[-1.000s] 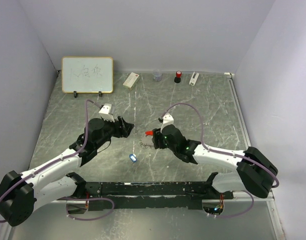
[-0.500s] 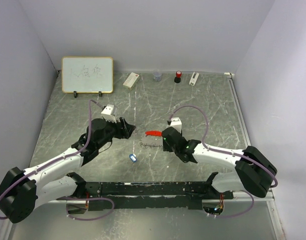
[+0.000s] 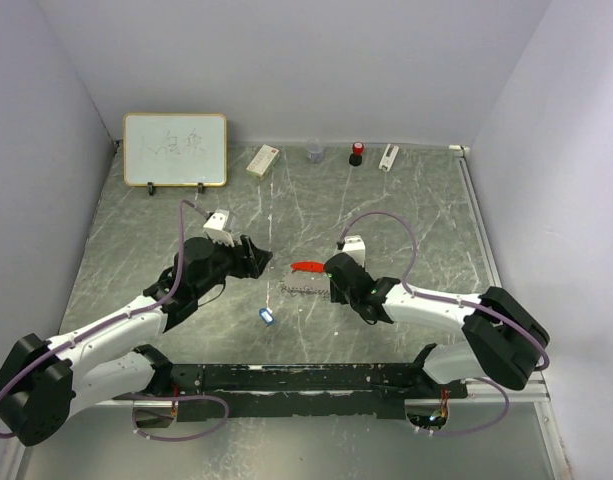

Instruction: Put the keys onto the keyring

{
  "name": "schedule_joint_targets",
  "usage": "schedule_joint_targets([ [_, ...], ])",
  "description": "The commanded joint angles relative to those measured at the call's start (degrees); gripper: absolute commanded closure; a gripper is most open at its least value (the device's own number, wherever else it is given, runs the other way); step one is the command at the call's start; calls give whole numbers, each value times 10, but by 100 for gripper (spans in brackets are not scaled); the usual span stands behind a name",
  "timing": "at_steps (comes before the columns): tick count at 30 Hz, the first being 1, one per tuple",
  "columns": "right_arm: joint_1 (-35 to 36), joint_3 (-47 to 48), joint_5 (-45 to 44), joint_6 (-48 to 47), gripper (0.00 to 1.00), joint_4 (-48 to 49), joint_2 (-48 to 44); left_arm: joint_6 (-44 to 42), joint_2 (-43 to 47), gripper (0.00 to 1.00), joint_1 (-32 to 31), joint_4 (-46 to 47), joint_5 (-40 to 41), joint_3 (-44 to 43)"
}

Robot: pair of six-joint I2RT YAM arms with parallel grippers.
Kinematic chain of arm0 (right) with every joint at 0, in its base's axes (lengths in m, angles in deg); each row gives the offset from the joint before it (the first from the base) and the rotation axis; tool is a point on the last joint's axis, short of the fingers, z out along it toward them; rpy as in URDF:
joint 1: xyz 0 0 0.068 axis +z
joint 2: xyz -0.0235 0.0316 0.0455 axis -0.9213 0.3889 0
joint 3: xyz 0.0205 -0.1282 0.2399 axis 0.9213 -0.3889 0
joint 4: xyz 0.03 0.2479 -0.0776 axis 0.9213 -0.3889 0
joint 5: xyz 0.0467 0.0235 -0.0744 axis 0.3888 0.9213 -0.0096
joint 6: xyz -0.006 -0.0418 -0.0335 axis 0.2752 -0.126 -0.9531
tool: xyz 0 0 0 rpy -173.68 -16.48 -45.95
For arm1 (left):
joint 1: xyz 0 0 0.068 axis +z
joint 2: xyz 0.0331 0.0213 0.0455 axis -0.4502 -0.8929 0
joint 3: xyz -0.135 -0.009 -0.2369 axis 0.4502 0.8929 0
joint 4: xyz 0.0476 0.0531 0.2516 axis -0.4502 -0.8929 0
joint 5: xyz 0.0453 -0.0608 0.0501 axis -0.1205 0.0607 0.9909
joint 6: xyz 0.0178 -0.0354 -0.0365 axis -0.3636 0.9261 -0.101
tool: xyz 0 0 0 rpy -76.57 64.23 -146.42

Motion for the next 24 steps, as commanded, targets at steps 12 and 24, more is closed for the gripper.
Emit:
schedule_joint_targets([
  [12, -2, -4, 3, -11, 61, 2, -60, -10, -12, 22, -14, 20, -26, -13],
  [24, -2, -22, 74, -61, 65, 14, -65, -13, -53, 22, -58, 21, -4, -37],
])
